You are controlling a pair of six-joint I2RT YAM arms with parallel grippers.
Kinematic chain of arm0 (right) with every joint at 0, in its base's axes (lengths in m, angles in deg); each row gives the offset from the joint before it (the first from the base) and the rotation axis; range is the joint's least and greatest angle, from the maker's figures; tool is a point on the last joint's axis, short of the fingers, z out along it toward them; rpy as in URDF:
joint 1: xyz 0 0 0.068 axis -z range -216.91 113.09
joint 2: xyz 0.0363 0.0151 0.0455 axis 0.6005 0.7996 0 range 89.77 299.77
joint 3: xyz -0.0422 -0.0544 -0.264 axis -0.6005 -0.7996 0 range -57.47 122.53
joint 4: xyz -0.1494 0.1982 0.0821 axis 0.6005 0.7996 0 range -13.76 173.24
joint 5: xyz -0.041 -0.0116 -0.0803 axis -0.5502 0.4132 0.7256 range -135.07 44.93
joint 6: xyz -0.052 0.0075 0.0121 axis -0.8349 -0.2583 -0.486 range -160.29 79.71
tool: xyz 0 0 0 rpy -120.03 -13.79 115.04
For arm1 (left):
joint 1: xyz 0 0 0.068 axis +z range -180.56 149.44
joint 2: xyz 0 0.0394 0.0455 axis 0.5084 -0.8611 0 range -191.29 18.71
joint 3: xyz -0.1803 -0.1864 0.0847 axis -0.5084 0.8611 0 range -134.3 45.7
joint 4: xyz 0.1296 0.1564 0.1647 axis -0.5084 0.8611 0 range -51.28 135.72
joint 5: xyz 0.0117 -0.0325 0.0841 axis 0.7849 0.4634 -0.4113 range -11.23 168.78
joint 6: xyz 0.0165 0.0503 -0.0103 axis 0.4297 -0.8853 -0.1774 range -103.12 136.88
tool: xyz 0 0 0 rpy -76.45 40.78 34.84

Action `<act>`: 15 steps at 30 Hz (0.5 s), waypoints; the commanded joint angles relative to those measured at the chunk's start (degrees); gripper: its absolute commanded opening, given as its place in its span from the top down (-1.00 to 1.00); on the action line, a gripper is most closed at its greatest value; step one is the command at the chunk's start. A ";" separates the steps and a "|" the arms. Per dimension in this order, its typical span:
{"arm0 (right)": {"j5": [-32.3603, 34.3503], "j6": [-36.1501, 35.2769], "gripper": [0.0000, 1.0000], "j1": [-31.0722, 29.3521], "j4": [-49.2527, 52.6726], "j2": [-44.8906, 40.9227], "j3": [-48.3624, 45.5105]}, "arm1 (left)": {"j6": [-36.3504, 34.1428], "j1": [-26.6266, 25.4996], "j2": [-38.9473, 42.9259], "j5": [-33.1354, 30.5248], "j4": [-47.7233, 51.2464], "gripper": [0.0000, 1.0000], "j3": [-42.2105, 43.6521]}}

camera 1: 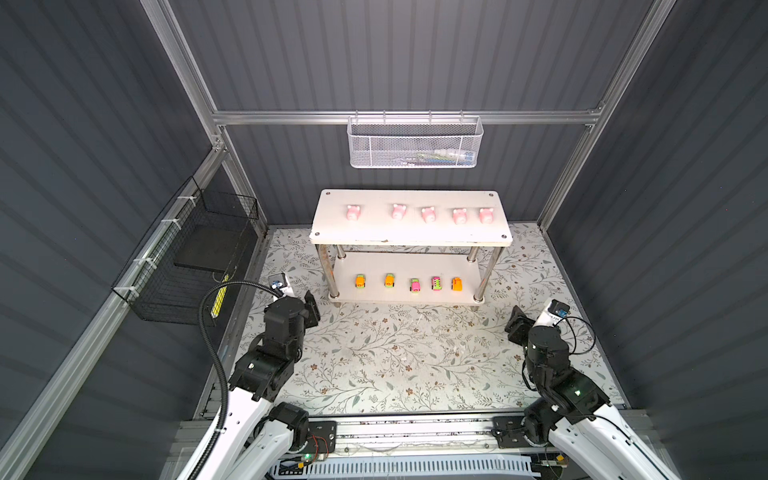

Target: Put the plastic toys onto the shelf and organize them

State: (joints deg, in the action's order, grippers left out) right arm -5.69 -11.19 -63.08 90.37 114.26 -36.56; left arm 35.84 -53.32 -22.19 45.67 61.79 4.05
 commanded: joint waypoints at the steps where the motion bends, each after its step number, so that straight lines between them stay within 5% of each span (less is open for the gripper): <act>1: -0.06 -2.10 -0.42 3.68 -4.44 1.57 -1.05 | 4.68 0.44 -3.50 -4.73 -7.39 -0.45 2.91; 9: -5.16 -4.24 -0.43 9.94 -7.42 4.06 -1.22 | -6.94 0.95 -8.30 -10.70 -33.17 -0.48 17.20; 15: -8.13 -4.13 -0.43 12.15 -7.98 5.21 -0.46 | -9.23 7.39 -18.14 -5.55 -46.28 -0.48 20.17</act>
State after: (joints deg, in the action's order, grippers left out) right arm -11.88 -14.47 -51.52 83.79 119.16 -37.24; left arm 29.59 -48.49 -37.84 38.77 26.91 23.44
